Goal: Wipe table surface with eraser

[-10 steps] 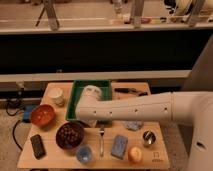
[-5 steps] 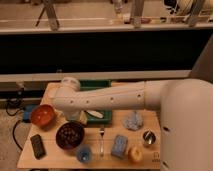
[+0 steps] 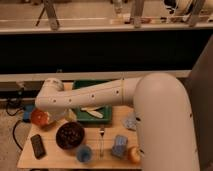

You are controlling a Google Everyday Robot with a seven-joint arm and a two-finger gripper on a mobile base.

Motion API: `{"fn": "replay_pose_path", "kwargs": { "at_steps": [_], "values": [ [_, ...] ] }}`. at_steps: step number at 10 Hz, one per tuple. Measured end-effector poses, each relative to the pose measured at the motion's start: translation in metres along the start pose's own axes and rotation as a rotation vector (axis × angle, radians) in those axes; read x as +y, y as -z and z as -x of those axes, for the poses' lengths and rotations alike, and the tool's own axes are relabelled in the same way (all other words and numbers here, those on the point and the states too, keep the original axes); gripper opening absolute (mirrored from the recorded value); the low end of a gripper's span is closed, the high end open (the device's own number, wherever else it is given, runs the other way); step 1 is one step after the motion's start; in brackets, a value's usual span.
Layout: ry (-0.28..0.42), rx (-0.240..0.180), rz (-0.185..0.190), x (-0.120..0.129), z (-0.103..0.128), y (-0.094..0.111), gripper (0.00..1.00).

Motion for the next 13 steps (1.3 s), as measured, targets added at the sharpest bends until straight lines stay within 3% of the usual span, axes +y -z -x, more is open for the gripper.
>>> {"fn": "replay_pose_path", "kwargs": {
  "at_steps": [5,7,13],
  "values": [
    [0.153,-0.009,-0.024,-0.050,0.013,-0.006,0.80],
    [0.209,-0.009,-0.014,-0.068,0.022,-0.010,0.80],
    [0.343,-0.061,-0.007,-0.114,0.049,-0.042,0.80]
  ]
}}
